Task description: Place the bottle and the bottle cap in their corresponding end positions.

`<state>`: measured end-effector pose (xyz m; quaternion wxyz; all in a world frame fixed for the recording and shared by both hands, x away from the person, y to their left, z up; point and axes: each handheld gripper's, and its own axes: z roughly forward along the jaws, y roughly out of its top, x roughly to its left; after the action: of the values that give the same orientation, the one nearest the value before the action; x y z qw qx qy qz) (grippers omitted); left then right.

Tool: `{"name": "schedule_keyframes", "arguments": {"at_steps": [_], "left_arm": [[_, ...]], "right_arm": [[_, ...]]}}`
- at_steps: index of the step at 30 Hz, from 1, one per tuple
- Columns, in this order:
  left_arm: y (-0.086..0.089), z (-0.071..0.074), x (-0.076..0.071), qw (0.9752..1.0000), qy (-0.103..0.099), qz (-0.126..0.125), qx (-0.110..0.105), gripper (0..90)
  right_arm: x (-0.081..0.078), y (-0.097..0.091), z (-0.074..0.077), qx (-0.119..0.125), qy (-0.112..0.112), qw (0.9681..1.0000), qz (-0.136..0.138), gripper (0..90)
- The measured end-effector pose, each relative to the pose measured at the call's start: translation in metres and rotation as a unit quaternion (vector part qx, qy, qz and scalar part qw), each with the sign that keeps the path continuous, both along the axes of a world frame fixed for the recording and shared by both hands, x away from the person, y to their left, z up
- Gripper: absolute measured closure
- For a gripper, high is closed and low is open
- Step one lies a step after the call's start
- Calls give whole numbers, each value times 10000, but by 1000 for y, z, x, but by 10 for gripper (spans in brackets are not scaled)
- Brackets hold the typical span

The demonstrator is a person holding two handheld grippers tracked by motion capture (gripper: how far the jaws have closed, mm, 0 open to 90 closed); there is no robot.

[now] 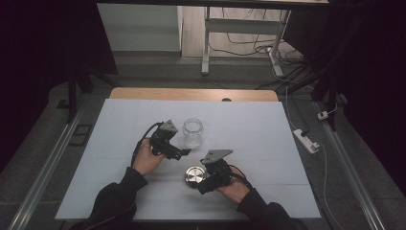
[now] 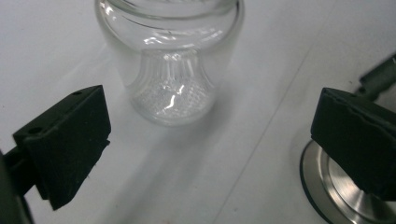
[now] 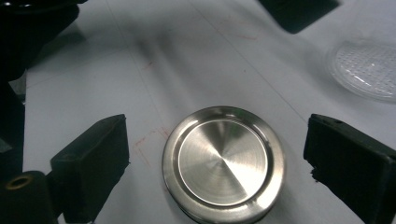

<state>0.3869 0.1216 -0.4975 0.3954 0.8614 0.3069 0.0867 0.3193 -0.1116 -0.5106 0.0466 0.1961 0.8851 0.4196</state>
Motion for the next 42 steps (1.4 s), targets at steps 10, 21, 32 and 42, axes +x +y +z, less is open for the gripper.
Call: {"name": "schedule_keyframes", "arguments": {"at_steps": [10,21,32,42], "left_arm": [[5,-2,-26,9998,91,-173,-46,0],[12,-3,-51,9992,178,-234,-276,0],[19,-2,-74,9991,167,-250,-284,0],[36,-3,-92,9993,205,-93,-311,0]], "right_arm": [[2,-11,3,3,-8,9999,-161,19],[1,-21,4,-32,-129,9996,-248,0],[0,-31,6,-135,-155,9994,-260,0],[-6,-41,11,-114,-206,9993,-281,0]]}}
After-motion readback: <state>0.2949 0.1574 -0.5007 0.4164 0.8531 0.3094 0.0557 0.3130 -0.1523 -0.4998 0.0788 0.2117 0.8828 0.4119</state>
